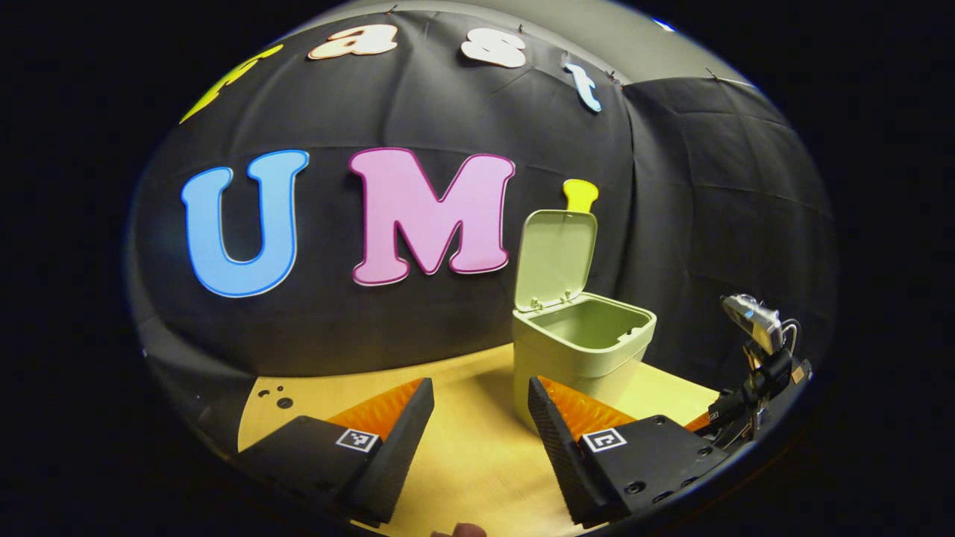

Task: Press the lid of the desktop garbage bin to open it, pick up the crumpled paper on the desktop and throw it into the bin, then pick up the pop can on the desktop and drop it into the bin, and finally close the garbage bin lid.

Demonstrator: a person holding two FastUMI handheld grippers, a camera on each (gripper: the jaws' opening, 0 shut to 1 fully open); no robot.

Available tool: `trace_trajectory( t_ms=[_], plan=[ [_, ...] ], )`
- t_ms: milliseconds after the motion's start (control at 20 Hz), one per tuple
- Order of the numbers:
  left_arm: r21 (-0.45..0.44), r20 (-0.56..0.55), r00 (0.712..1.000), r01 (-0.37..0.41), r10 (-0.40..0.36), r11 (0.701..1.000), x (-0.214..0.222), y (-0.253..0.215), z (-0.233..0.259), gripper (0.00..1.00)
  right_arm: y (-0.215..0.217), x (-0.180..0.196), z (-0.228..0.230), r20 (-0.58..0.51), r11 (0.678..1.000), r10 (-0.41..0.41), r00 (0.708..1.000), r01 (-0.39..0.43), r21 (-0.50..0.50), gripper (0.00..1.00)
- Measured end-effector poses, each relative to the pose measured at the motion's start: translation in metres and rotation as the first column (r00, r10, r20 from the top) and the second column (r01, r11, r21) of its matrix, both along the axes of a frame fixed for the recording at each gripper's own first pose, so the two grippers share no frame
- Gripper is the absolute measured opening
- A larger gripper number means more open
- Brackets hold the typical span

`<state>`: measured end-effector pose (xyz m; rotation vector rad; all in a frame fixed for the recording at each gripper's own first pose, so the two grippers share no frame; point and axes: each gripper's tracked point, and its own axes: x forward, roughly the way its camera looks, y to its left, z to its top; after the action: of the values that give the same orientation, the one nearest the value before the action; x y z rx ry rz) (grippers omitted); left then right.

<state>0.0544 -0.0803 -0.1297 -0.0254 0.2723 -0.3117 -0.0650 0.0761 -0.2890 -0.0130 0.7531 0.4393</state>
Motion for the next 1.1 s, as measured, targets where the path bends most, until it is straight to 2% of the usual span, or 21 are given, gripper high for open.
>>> trace_trajectory(
  t_ms=[400,850,1100],
  plan=[
    [0.010,-0.041,0.995,-0.089,0.089,0.996,-0.028,0.028,-0.014,0.84,0.005,0.005,-0.045,-0.071,0.994,0.065,0.995,-0.071,-0.081,0.94],
    [0.021,-0.078,0.986,-0.146,0.148,0.989,-0.045,0.045,-0.027,0.84,0.002,0.006,-0.078,-0.130,0.989,0.074,0.989,-0.089,-0.117,0.94],
    [0.018,-0.093,0.984,-0.151,0.152,0.988,-0.043,0.047,-0.032,0.84,0.004,0.005,-0.078,-0.147,0.989,0.087,0.985,-0.104,-0.107,0.87]
  ],
)
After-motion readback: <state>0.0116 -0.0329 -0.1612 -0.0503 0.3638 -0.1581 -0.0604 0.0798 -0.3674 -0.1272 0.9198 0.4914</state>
